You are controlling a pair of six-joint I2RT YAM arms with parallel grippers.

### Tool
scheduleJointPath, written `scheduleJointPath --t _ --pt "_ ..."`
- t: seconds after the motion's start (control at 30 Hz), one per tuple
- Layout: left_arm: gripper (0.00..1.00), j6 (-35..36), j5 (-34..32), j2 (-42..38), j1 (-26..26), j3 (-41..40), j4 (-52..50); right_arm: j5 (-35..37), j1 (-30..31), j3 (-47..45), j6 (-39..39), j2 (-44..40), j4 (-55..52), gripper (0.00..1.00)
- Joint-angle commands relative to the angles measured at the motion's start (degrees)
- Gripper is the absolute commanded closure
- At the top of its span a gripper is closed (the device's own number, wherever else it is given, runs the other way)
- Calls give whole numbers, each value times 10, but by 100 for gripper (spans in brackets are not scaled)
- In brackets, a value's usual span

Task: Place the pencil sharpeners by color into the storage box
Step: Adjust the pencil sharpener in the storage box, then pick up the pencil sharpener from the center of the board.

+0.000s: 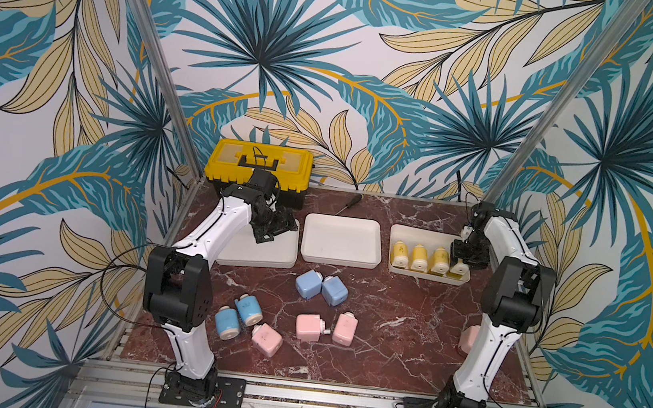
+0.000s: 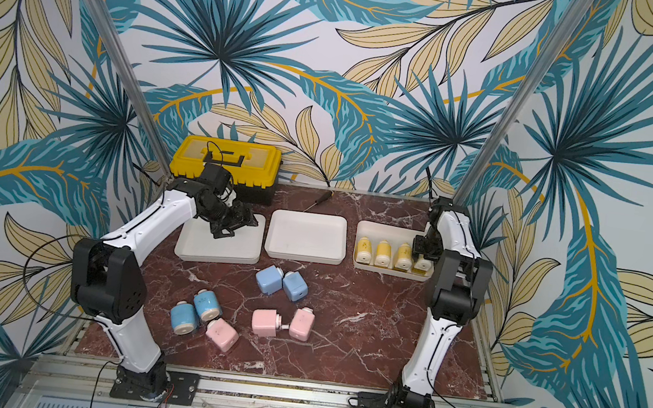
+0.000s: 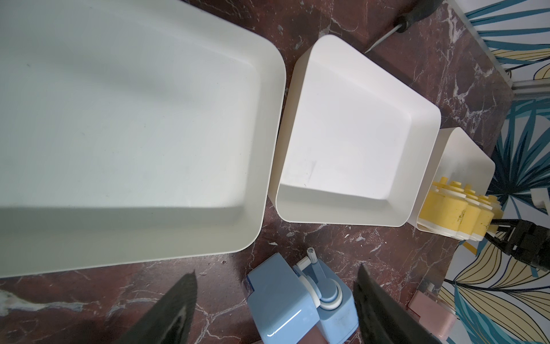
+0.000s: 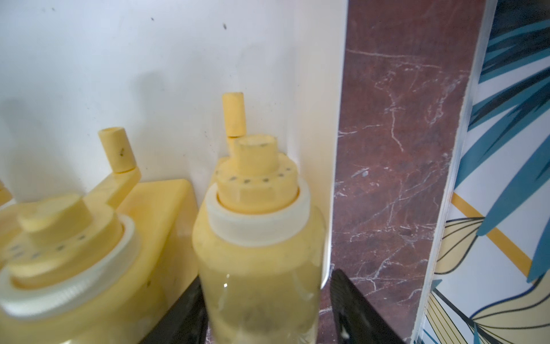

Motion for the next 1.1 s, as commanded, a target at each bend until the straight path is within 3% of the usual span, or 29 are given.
scheduleJointPath --t 0.0,0.23,0.47,0.63,0.8,1.07 --pt "15 0 3 -27 4 -5 5 10 3 -3 12 -50 -8 35" --pt "15 -6 -3 -45 0 -12 6 -2 3 31 40 -133 -66 35" --pt "15 -15 -19 -83 -32 -31 5 -96 23 9 111 -251 -110 35" --pt "15 -14 -20 -117 -78 -58 4 -112 125 -98 175 -364 -76 28" --pt "16 -18 -31 -150 -129 -110 3 -121 228 -158 242 -417 -64 28" --pt "11 54 -80 -184 -193 -162 1 -135 314 -206 287 -448 -50 27"
